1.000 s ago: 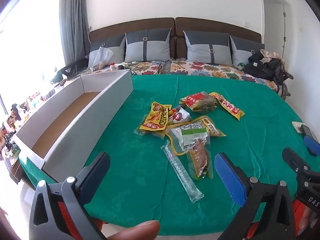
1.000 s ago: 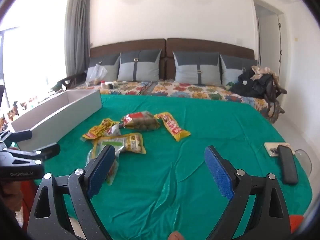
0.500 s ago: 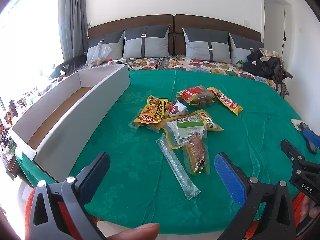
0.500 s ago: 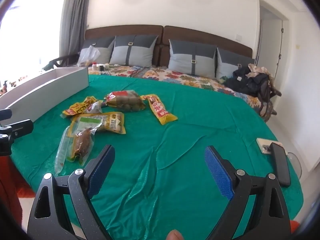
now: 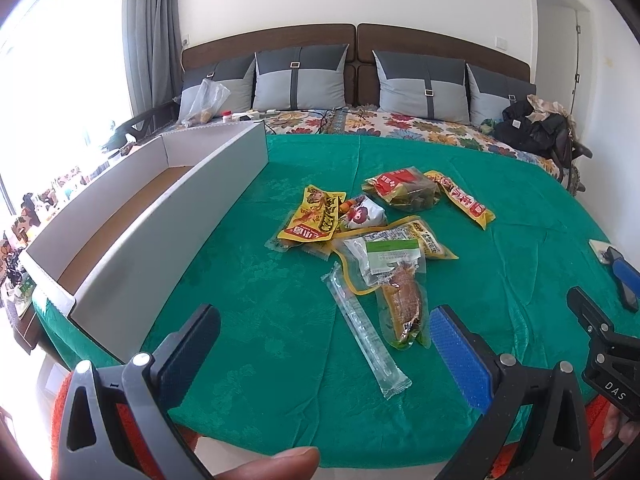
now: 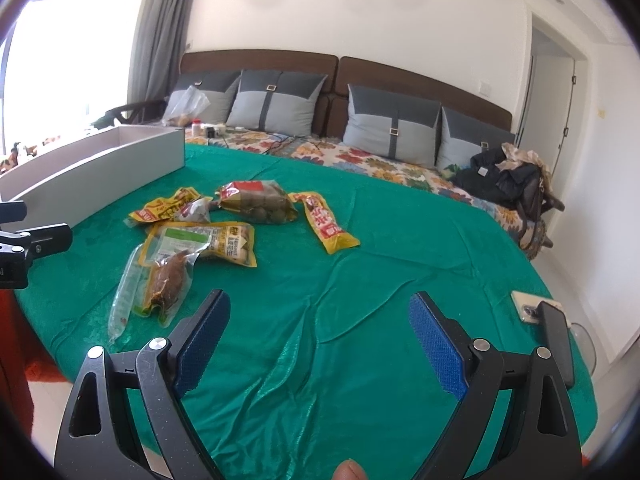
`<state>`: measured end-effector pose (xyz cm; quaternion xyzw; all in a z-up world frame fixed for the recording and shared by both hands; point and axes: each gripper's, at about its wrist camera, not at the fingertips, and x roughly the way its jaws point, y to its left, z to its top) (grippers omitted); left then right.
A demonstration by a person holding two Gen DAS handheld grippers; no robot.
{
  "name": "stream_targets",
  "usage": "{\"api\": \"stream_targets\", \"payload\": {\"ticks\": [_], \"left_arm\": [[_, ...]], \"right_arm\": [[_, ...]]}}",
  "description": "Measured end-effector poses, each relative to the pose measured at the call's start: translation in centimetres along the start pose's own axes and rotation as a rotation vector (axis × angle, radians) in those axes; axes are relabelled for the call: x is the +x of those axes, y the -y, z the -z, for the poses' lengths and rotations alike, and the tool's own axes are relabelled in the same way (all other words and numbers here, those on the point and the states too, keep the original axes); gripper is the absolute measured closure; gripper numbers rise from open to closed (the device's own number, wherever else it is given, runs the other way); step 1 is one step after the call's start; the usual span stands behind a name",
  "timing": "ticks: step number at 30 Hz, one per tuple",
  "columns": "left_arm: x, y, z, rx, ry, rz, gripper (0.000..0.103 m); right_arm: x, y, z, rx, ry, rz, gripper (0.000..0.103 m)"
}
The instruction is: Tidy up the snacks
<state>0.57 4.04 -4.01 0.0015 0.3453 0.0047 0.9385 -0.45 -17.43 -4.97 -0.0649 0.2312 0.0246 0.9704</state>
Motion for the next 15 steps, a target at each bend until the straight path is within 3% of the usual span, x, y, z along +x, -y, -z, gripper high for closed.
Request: {"api": "stream_targets", "payload": {"ticks": [15], "left_arm": [[0.22, 0.31, 0.15, 0.017, 0.003, -0.008, 0.0]], "right_arm": [[0.05, 0.02, -0.1, 0.003, -0.001, -0.01, 0.01]]}}
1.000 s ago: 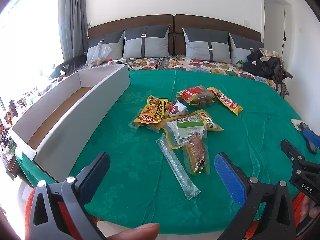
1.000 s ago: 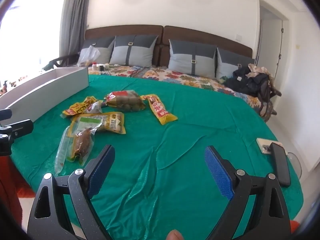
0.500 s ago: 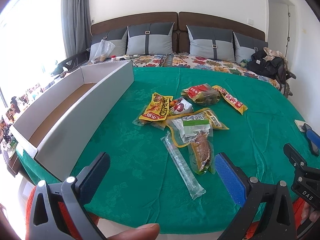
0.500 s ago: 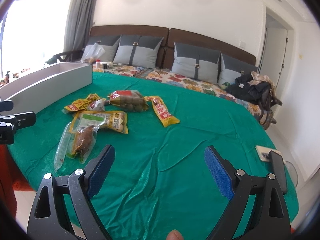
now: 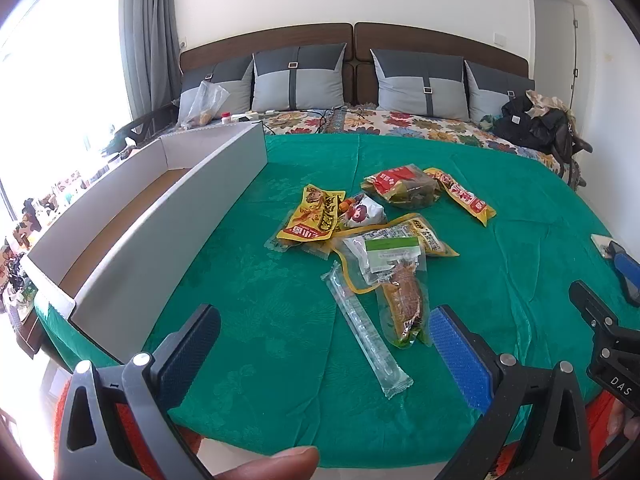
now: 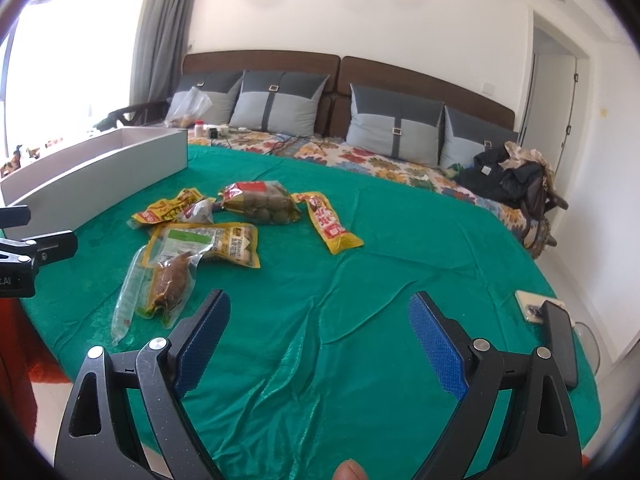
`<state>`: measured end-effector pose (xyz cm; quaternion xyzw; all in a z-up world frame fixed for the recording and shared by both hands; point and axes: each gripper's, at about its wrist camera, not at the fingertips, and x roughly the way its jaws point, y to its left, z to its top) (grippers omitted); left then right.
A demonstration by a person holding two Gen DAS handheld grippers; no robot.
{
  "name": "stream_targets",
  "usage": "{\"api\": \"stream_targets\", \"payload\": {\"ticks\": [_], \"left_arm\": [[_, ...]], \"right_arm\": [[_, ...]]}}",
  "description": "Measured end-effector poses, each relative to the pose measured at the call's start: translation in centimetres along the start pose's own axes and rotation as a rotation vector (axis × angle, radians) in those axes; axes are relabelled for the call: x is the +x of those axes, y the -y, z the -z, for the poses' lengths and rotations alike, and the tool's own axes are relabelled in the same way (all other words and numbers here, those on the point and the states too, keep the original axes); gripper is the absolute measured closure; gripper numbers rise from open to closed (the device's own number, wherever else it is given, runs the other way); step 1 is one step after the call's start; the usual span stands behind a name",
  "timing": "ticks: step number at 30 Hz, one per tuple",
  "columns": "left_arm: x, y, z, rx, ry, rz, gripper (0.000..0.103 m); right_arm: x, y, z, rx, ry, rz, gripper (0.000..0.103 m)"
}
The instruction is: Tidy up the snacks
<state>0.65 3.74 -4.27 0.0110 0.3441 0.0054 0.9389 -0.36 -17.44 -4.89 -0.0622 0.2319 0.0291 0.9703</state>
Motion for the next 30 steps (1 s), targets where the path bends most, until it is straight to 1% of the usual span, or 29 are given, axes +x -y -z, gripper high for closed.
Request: {"api": "stream_targets", "payload": {"ticks": [30], "left_arm": [[-0.13, 0.15, -0.17, 0.005, -0.002, -0.007, 0.0]], "right_arm": [[-0.3, -0.01, -0.42, -0.004, 0.012, -0.001, 0.01]]}}
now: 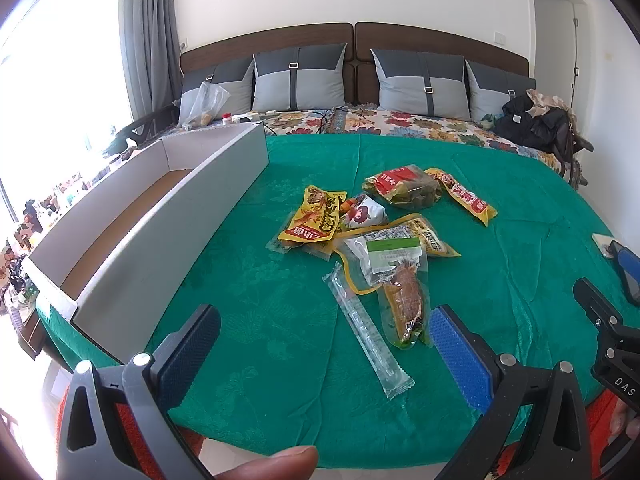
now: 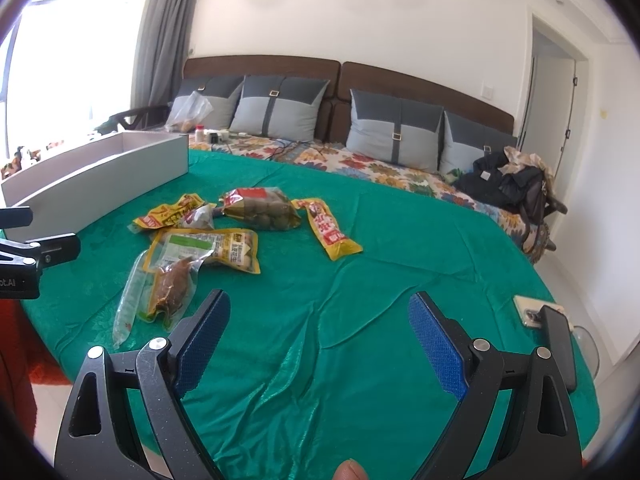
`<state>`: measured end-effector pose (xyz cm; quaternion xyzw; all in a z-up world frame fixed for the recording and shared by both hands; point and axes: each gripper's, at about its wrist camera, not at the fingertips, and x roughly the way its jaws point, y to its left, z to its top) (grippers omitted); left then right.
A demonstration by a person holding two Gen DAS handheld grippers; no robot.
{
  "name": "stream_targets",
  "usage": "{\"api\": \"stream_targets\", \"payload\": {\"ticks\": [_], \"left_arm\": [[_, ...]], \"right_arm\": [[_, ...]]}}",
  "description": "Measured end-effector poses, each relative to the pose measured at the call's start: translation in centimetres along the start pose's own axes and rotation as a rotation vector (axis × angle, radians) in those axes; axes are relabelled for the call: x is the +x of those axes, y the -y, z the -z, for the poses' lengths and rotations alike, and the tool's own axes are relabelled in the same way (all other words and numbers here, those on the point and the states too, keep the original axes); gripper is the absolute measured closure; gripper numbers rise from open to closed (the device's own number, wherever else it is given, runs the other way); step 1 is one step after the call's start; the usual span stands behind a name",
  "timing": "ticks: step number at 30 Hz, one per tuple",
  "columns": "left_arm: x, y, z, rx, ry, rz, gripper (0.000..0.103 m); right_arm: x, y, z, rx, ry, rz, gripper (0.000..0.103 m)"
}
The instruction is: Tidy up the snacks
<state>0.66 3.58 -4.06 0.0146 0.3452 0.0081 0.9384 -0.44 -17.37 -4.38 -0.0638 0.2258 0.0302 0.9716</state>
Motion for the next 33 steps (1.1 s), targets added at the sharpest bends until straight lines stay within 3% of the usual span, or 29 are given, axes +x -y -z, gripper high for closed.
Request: {"api": "stream_targets", "payload": {"ticks": [33], "left_arm": [[0.55, -0.05, 0.19, -0.006, -0.014, -0.003, 0.0]], "right_arm": [[0.03, -0.1, -0.12, 0.0, -0.002, -0.005, 0.01]]}}
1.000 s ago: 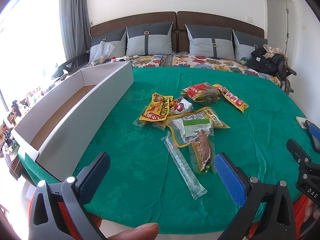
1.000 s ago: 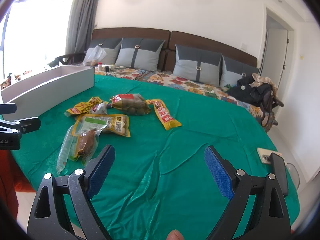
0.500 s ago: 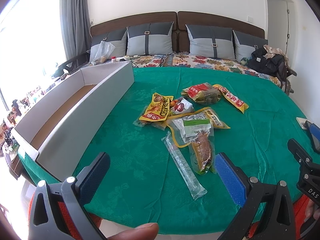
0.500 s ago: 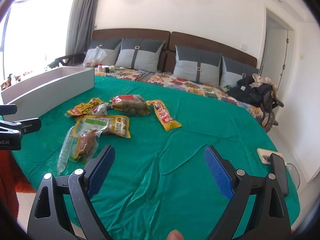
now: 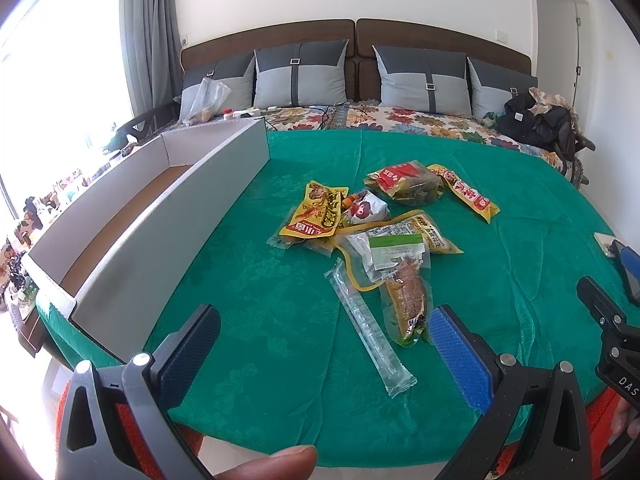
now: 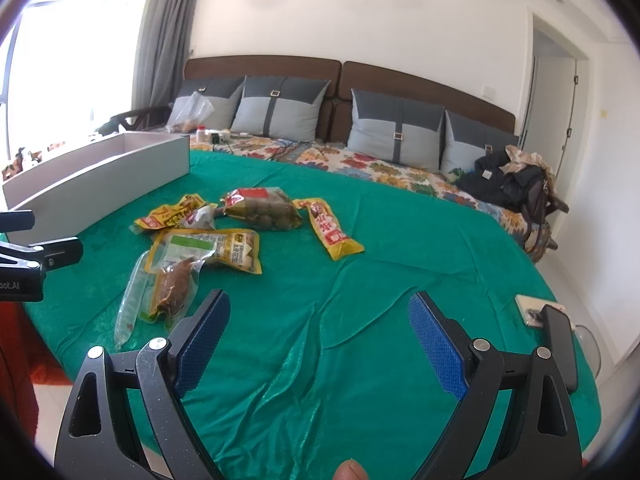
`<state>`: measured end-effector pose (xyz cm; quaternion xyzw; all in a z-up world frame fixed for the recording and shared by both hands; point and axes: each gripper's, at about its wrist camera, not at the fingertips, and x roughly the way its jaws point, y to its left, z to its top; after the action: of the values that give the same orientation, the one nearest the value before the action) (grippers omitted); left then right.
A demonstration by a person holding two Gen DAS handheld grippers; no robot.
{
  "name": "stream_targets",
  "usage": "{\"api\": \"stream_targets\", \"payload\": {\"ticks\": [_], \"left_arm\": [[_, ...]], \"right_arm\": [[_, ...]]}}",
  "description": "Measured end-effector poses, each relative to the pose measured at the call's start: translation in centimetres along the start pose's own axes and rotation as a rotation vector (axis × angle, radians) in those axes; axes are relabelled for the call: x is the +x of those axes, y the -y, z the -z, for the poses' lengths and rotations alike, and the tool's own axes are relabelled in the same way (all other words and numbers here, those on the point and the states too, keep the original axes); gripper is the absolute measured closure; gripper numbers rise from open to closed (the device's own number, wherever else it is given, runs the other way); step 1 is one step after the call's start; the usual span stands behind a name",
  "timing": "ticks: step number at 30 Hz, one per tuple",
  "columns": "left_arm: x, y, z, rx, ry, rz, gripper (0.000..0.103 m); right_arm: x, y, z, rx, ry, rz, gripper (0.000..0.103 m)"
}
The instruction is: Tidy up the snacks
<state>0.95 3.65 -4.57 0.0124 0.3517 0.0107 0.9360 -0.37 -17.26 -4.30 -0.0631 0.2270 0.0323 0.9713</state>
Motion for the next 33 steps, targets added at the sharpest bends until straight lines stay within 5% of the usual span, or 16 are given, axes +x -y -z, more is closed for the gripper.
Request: {"api": "stream_targets", "payload": {"ticks": [33], "left_arm": [[0.68, -0.04, 0.3, 0.005, -0.021, -0.01, 0.0]], "right_arm": [[0.23, -0.46, 0.42, 0.001, 0.0, -0.01, 0.01]]}}
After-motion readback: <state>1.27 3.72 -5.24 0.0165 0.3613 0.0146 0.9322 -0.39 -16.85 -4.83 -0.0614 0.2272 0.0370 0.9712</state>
